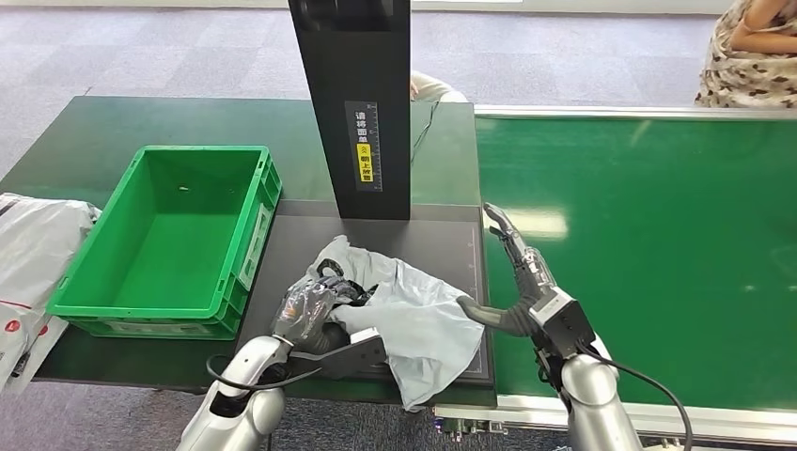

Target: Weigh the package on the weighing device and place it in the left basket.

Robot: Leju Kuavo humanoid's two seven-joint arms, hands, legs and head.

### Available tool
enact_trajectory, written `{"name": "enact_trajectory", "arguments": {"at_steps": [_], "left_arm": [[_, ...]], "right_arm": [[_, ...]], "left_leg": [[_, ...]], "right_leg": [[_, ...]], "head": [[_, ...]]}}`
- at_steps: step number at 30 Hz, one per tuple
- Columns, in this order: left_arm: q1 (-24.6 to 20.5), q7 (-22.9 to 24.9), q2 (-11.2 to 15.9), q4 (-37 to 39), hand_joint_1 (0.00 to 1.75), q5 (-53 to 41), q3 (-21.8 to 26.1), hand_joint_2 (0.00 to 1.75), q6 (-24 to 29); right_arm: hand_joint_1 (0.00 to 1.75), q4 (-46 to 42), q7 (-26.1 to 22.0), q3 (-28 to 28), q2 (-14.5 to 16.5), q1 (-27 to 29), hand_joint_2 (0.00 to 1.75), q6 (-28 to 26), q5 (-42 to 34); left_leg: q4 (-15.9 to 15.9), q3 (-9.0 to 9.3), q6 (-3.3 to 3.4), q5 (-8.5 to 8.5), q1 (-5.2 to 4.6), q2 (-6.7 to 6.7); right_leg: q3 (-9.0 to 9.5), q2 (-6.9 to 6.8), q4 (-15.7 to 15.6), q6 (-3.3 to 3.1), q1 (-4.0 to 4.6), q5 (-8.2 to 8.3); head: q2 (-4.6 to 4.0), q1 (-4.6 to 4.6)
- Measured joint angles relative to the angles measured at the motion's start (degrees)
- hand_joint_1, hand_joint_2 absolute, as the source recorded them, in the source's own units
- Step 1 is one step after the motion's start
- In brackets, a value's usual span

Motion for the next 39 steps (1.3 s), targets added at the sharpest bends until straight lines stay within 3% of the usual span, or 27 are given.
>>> {"name": "enact_trajectory", "arguments": {"at_steps": [5, 14, 19, 22, 25, 28, 31, 39], "left_arm": [[0.26, -3.76, 0.0, -0.18, 1.75, 4.66, 0.62, 1.75, 4.8], [2.8, -16.17, 0.38, -11.61, 1.75, 5.41, 3.3, 1.75, 29.73], [5.08, -22.16, -1.15, -20.29, 1.75, 0.14, 8.73, 1.75, 32.7], [5.06, -18.59, -1.9, -22.0, 1.75, -3.26, 13.14, 1.75, 32.75], [4.36, -9.19, -1.44, -21.43, 1.75, -6.41, 17.42, 1.75, 31.77], [3.11, 0.75, 0.04, -18.91, 1.75, -9.25, 20.67, 1.75, 27.69], [1.7, 7.77, 1.4, -15.16, 1.75, -11.61, 23.82, 1.75, 21.77], [-3.57, 15.41, 4.15, -3.89, 1.75, -12.26, 30.44, 1.75, 14.31]], "right_arm": [[0.0, -1.56, -0.02, -1.08, 0.02, 1.15, 1.75, -0.07, 0.08], [0.0, -3.79, 0.53, -2.07, 0.02, 2.39, 1.75, 1.08, -1.2], [0.0, -3.8, 0.57, -2.08, 0.02, 2.35, 1.75, 0.95, -2.49], [0.0, -3.8, 0.45, -2.08, 0.02, 2.4, 1.75, 0.51, -2.44], [0.0, -3.8, 0.3, -2.07, 0.02, 2.58, 1.75, -0.15, -2.22], [0.0, -3.8, 0.21, -2.06, 0.02, 2.92, 1.75, -0.57, -1.98], [0.0, -3.85, 0.3, -2.06, 0.02, 3.09, 1.75, -0.79, -1.53], [0.0, -4.91, 1.37, -2.07, 0.04, 3.55, 1.75, -0.77, 0.59]], "left_leg": [[0.0, -0.01, 0.0, 0.0, 0.0, 0.0], [-0.01, -0.04, 0.0, -0.01, 0.01, 0.02], [-0.01, -0.04, 0.0, -0.01, 0.0, 0.02], [-0.01, -0.02, 0.0, 0.0, 0.0, 0.03], [-0.01, 0.0, -0.01, 0.01, 0.01, 0.03], [-0.01, 0.01, -0.03, 0.02, 0.03, 0.03], [-0.02, 0.01, -0.04, 0.03, 0.03, 0.04], [-0.01, -0.01, -0.04, 0.03, 0.02, 0.05]], "right_leg": [[-0.01, 0.0, 0.0, 0.0, 0.0, 0.0], [-0.04, 0.02, 0.01, -0.01, 0.01, -0.01], [-0.03, 0.01, 0.0, 0.0, 0.01, -0.01], [-0.03, 0.02, 0.0, 0.0, 0.01, -0.01], [-0.03, 0.02, 0.01, -0.01, 0.01, 0.0], [-0.04, 0.03, 0.04, -0.02, 0.02, 0.0], [-0.05, 0.05, 0.06, -0.02, 0.03, 0.0], [-0.06, 0.06, 0.04, -0.01, 0.03, 0.0]], "head": [[0.0, 0.0], [0.0, -0.01], [0.0, 0.0], [0.0, 0.0], [0.0, -0.01], [0.0, -0.01], [0.0, -0.01], [0.0, 0.01]]}}
